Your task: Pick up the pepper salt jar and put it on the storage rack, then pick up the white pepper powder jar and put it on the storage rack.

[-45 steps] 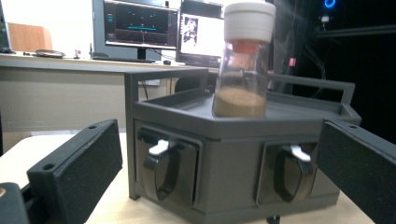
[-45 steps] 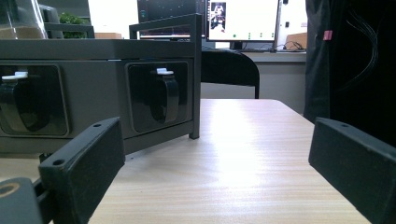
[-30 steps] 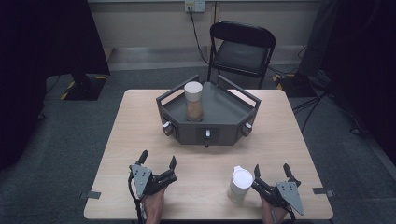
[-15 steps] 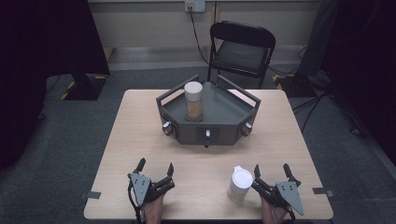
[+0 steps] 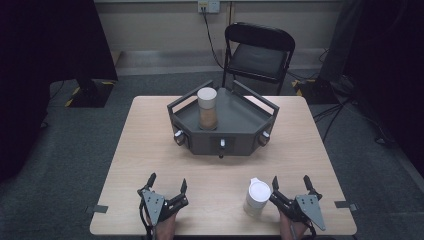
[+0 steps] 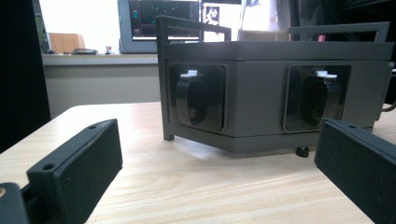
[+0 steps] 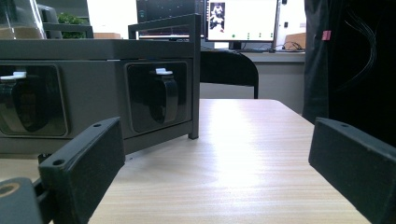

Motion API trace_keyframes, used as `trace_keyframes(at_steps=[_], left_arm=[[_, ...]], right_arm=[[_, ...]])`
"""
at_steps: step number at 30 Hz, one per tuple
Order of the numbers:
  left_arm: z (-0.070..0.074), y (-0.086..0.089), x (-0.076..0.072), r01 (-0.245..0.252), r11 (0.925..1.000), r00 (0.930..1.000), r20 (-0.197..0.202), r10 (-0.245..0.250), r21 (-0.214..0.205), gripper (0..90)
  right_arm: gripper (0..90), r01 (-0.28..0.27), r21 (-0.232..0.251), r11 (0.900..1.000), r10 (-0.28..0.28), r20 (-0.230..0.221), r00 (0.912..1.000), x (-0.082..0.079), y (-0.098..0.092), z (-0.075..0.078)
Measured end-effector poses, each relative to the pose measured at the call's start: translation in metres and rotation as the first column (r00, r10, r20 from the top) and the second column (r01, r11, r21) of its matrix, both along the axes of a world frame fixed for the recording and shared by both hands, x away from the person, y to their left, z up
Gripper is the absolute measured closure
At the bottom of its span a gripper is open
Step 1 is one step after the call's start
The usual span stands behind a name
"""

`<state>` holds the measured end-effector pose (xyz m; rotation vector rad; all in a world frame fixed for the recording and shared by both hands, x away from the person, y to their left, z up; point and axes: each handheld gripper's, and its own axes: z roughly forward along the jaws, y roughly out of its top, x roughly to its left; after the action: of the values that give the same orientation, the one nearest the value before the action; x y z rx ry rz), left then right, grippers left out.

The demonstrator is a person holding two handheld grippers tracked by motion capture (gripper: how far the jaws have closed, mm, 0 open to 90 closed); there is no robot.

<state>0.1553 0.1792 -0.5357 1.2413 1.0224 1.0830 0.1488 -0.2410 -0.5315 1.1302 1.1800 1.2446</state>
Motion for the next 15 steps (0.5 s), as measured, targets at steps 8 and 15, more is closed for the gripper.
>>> trace_keyframes(at_steps=[8, 15], left_arm=[[-0.0004, -0.0006, 0.0003, -0.003, 1.0000, 1.0000, 0.003, 0.003, 0.001, 0.3], [-0.0004, -0.0009, 0.0003, -0.004, 1.0000, 1.0000, 0.003, 0.004, 0.001, 0.3]], right_arm=[[2.1, -0.002, -0.001, 1.0000, 0.002, 0.000, 1.0000, 0.0000, -0.0004, 0.0000], [2.0, -0.006, 0.002, 1.0000, 0.007, -0.008, 1.0000, 0.0008, -0.0014, 0.0015]])
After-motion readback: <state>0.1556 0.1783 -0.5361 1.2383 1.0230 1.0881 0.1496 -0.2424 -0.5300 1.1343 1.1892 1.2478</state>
